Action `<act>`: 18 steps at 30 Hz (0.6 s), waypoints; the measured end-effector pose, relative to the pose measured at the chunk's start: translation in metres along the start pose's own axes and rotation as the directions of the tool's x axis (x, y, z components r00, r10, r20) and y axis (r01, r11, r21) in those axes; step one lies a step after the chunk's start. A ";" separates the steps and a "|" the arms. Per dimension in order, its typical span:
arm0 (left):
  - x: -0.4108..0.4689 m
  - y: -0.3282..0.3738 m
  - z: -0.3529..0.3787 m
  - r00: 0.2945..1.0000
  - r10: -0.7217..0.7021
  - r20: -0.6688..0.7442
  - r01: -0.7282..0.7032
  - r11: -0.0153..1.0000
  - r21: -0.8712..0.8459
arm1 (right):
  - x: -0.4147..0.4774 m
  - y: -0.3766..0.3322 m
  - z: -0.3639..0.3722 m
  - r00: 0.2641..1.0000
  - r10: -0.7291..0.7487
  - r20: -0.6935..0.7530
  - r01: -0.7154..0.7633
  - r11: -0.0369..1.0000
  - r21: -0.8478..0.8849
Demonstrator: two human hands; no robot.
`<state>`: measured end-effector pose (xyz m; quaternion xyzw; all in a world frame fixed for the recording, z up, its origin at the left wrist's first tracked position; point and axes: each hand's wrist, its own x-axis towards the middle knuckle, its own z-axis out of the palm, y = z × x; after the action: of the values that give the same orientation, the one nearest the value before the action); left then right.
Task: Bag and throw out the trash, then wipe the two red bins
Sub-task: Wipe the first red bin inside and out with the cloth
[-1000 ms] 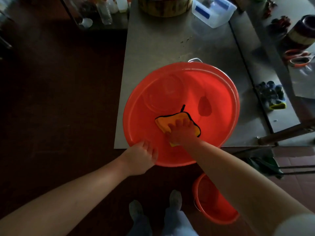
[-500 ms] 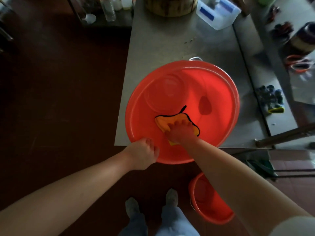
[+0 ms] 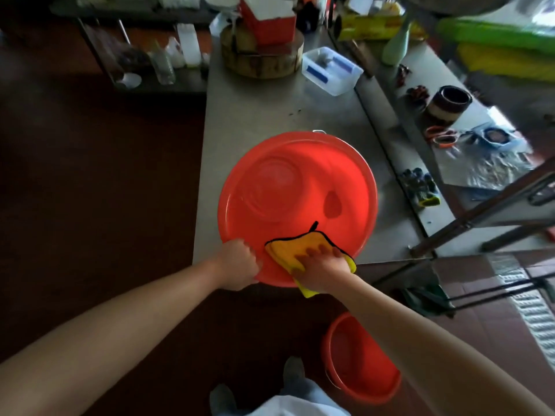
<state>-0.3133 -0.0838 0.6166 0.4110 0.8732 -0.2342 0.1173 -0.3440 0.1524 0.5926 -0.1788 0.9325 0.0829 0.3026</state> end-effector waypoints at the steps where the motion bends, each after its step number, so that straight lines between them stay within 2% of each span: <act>1: -0.003 -0.005 0.000 1.000 -0.003 -0.003 0.003 1.000 0.007 | 0.001 -0.001 -0.005 1.000 0.007 -0.002 -0.007 1.000 -0.011; 5: -0.019 -0.019 -0.003 0.999 -0.024 -0.030 0.025 0.999 0.034 | 0.012 -0.004 -0.020 0.998 0.048 0.040 -0.045 0.995 -0.086; 12: -0.040 -0.026 0.002 0.999 0.029 -0.027 -0.026 0.995 0.093 | 0.043 -0.001 -0.016 0.999 0.050 -0.007 -0.050 0.958 -0.281; 18: -0.044 -0.023 0.002 0.998 0.022 0.050 -0.028 0.993 0.114 | 0.076 -0.003 0.002 0.995 -0.005 -0.100 -0.017 0.975 -0.220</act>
<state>-0.3035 -0.1268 0.6394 0.4222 0.8500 -0.2923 0.1178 -0.3988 0.1293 0.5455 -0.2126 0.9320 0.1777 0.2337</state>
